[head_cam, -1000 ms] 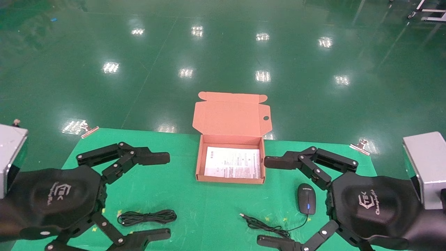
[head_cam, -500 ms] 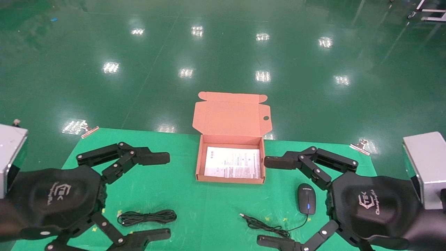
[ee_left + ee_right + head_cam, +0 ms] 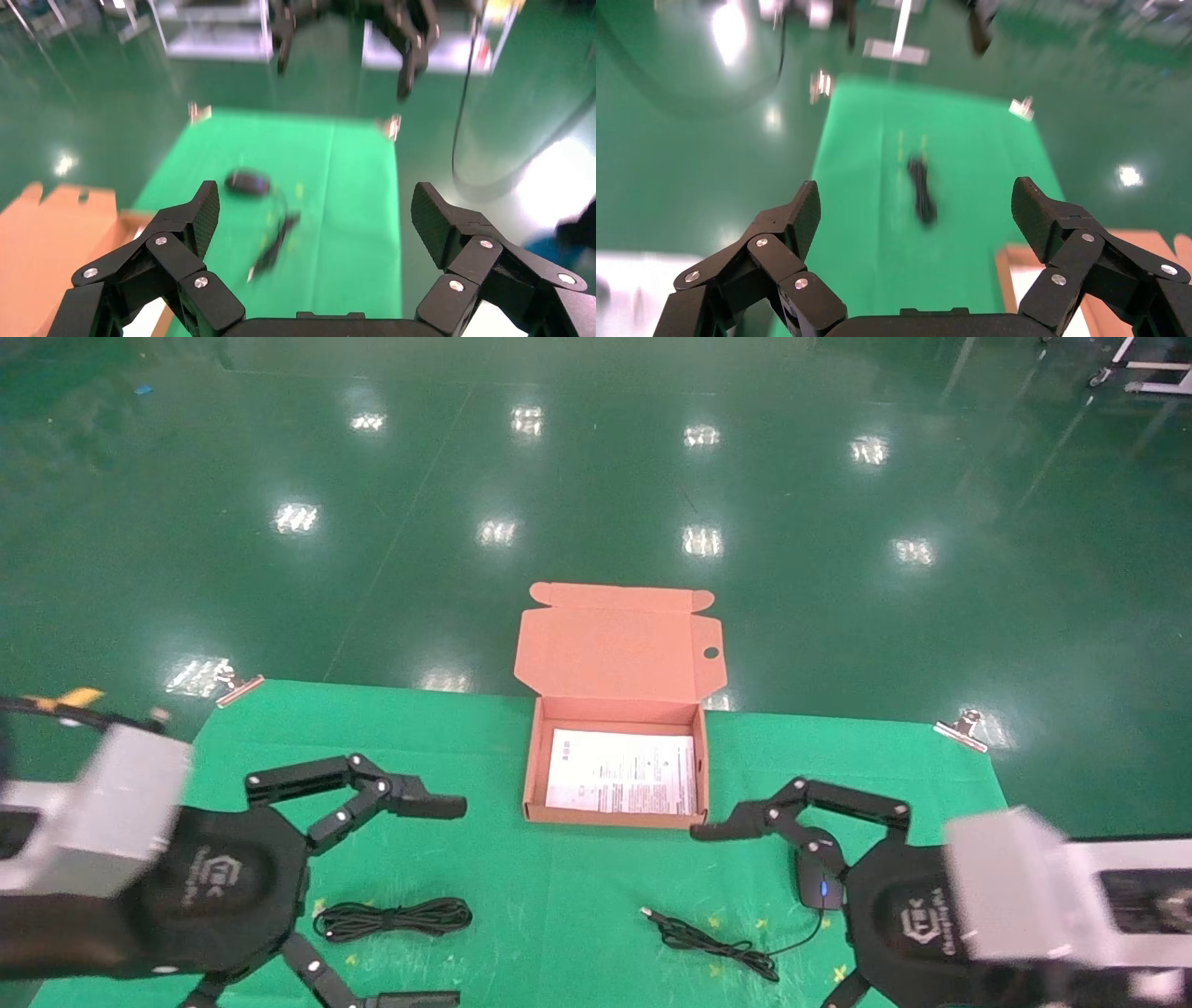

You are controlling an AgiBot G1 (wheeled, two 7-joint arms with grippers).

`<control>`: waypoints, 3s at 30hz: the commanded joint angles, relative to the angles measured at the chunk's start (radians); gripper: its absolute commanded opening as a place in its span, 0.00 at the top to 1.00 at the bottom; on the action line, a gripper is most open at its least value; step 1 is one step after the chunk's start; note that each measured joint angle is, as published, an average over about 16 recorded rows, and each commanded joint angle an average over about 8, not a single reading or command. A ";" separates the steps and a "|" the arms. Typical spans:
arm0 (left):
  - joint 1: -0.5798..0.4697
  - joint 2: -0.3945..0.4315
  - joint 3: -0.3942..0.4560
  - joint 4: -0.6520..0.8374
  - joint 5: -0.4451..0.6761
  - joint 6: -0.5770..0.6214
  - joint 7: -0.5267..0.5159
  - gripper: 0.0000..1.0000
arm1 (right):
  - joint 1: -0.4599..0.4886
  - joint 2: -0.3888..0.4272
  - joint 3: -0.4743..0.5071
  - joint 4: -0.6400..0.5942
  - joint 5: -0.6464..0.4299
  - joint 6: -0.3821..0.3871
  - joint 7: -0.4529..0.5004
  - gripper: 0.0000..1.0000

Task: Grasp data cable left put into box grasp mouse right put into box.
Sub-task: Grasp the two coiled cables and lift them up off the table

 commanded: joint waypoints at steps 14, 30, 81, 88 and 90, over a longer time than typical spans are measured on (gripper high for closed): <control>-0.196 0.073 0.217 -0.035 0.436 -0.014 0.010 0.00 | 0.270 -0.135 -0.328 0.015 -0.506 0.006 -0.246 0.00; -0.163 0.191 0.384 -0.036 0.861 -0.156 0.018 0.00 | 0.194 -0.244 -0.466 0.009 -0.830 0.158 -0.162 0.00; -0.224 0.532 0.380 0.963 0.902 -0.459 0.180 1.00 | 0.109 -0.519 -0.419 -0.761 -0.802 0.470 -0.115 0.95; -0.224 0.530 0.380 0.959 0.903 -0.459 0.179 1.00 | 0.110 -0.518 -0.419 -0.758 -0.803 0.470 -0.114 1.00; -0.223 0.530 0.380 0.955 0.903 -0.457 0.178 1.00 | 0.110 -0.517 -0.420 -0.755 -0.803 0.469 -0.114 1.00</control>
